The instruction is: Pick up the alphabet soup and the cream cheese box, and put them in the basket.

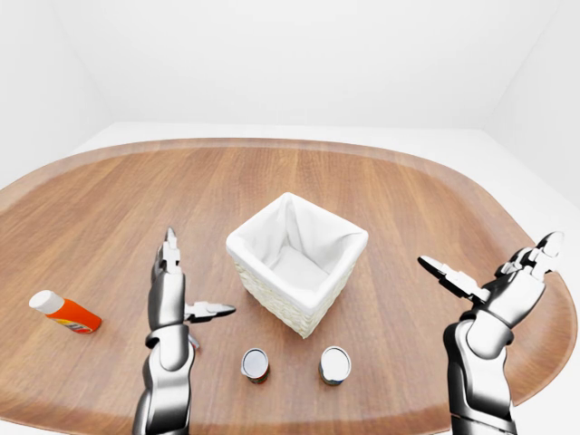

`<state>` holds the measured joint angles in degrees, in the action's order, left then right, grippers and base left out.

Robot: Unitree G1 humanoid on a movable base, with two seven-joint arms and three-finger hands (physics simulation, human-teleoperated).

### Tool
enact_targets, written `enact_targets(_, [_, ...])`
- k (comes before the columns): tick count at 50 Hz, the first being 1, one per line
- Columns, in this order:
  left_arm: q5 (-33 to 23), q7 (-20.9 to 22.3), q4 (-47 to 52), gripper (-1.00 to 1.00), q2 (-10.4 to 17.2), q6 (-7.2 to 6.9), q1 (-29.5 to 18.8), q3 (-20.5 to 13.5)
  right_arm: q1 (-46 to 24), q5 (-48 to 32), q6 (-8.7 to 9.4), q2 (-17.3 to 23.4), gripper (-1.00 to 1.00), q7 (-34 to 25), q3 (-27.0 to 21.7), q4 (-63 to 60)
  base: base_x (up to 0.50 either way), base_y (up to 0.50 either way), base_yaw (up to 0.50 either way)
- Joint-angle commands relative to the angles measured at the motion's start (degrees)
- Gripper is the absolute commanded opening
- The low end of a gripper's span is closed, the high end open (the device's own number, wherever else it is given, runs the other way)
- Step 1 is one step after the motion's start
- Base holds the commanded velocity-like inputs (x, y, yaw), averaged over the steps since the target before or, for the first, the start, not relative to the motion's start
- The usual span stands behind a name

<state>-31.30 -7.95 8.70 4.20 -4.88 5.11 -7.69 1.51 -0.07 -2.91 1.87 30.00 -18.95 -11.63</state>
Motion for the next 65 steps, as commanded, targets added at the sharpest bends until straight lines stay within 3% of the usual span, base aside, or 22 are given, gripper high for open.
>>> enact_targets(1, [-7.9, -0.8, 3.6, 1.0, 0.1, -0.12, -0.1, 0.2, 0.1, -0.1, 0.24, -0.1, 1.0, 0.0, 0.1, -0.3, 0.0, 0.0, 0.0])
enact_targets(4, [-9.7, -1.9, 2.5, 1.0, 0.2, -0.12, -0.7, 0.4, 0.1, -0.1, 0.53, -0.1, 1.0, 0.0, 0.0, -0.6, 0.0, 0.0, 0.0])
enact_targets(12, [-8.8, 1.0, 4.0, 1.0, 0.2, -0.12, -0.9, 0.5, 0.1, 0.0, 0.66, -0.1, 1.0, 0.0, 0.0, -0.7, 0.0, 0.0, 0.0])
enact_targets(17, [-10.2, -0.7, 1.6, 1.0, 0.4, -0.12, -1.9, 0.8, 0.2, 0.0, 1.29, -0.2, 1.0, 0.0, 0.0, -1.5, 0.0, 0.0, 0.0])
enact_targets(32, [-10.6, -1.3, 0.6, 1.0, 1.0, -0.12, -2.7, 0.8, -0.1, 0.0, 0.58, -0.1, 1.0, 0.0, 0.0, -0.6, 0.0, 0.0, 0.0])
enact_targets(38, [-14.7, -4.2, -0.9, 1.0, 1.4, -0.12, -3.3, 0.8, 0.1, 0.0, 0.99, -0.1, 1.0, 0.0, 0.0, -1.2, 0.0, 0.0, 0.0])
enact_targets(42, [-18.0, -9.5, -0.3, 1.0, 0.6, -0.12, -4.4, 0.3, 0.1, 0.0, 0.86, -0.1, 1.0, 0.0, 0.0, -1.1, 0.0, 0.0, 0.0])
enact_targets(47, [-22.4, -12.9, 0.4, 1.0, 0.8, -0.12, -5.3, 1.7, 0.0, -0.1, 0.87, -0.1, 1.0, 0.0, 0.0, -0.9, 0.0, 0.0, 0.0])
enact_targets(50, [-29.0, -15.7, 2.4, 1.0, 0.5, -0.12, -5.2, 3.0, 0.1, 0.0, 0.98, -0.1, 1.0, 0.0, 0.0, -1.1, 0.0, 0.0, 0.0])
enact_targets(53, [-32.4, -15.1, 3.8, 1.0, 0.4, -0.12, -5.3, 3.6, 0.0, 0.0, 0.76, -0.1, 1.0, 0.0, -0.1, -0.8, 0.0, 0.0, 0.0])
enact_targets(65, [-40.3, -19.8, -2.4, 1.0, 1.2, -0.12, -6.4, 4.7, 0.1, 0.1, 0.59, -0.1, 1.0, 0.0, -0.1, -0.8, 0.0, 0.0, 0.0])
